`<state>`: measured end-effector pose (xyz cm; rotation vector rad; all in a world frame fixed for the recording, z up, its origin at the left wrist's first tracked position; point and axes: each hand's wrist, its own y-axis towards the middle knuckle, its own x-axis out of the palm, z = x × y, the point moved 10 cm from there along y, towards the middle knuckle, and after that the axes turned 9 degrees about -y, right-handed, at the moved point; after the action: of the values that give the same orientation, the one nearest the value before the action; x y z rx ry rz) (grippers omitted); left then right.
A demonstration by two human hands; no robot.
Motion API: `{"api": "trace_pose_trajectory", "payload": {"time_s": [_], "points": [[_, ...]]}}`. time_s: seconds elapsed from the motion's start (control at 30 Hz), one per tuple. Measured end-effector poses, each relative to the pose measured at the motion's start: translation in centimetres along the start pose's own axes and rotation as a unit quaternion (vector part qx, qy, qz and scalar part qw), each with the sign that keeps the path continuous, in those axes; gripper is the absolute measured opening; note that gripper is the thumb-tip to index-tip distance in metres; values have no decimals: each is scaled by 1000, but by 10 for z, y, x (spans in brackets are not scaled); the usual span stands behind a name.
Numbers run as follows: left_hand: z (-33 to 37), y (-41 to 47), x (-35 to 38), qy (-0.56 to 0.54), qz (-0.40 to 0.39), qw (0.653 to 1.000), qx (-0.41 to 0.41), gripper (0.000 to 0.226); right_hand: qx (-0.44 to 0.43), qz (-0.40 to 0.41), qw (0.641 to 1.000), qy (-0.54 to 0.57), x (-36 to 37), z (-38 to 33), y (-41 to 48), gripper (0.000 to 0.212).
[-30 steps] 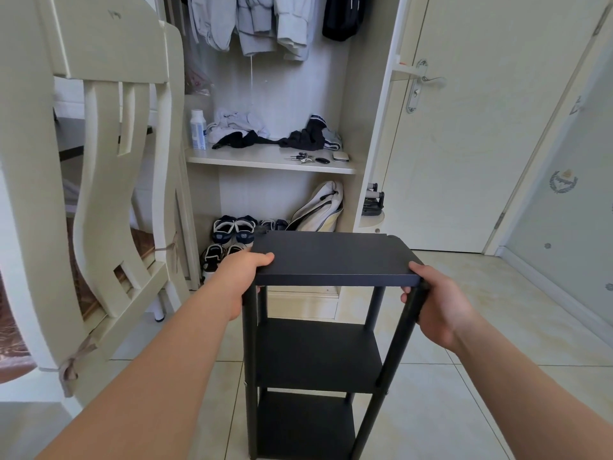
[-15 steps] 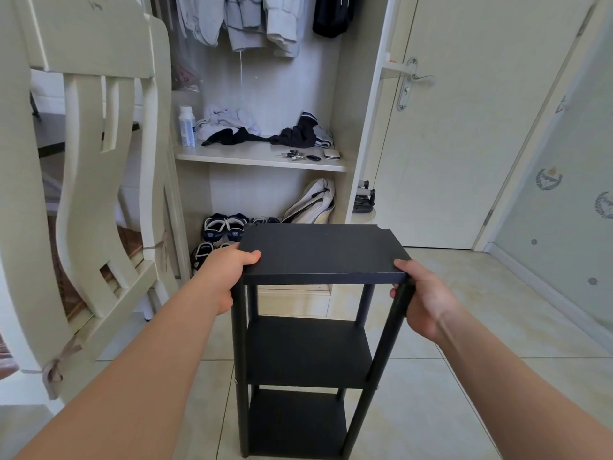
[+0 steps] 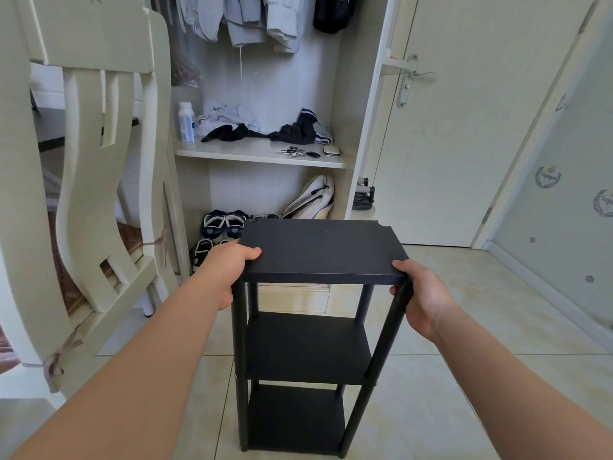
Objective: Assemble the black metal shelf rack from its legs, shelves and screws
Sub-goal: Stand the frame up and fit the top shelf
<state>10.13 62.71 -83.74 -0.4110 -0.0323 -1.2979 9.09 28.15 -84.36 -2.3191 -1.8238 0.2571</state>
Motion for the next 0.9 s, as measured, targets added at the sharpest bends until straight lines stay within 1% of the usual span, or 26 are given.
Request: {"api": "trace_pose_trajectory", "payload": {"time_s": [0.1, 0.27, 0.4, 0.57, 0.67, 0.77, 0.9], "points": [[1, -2, -1, 7, 15, 1000, 2, 26, 9, 18, 1000, -17, -2, 1, 2, 16], [0, -3, -3, 31, 34, 999, -15, 37, 18, 44, 999, -23, -3, 7, 5, 15], [-1, -4, -4, 49, 43, 997, -27, 38, 30, 64, 996, -50, -6, 7, 6, 15], [-2, -2, -4, 54, 37, 997, -42, 40, 17, 87, 994, -69, -8, 3, 3, 16], [-5, -4, -3, 36, 21, 998, -47, 30, 8, 89, 993, -75, -6, -1, 1, 17], [-11, -6, -7, -27, 18, 998, -57, 14, 2, 87, 993, -76, -5, -3, 0, 17], [-11, -9, -4, -62, 7, 996, -68, 10, -4, 91, 993, -77, -6, -4, -1, 18]]}}
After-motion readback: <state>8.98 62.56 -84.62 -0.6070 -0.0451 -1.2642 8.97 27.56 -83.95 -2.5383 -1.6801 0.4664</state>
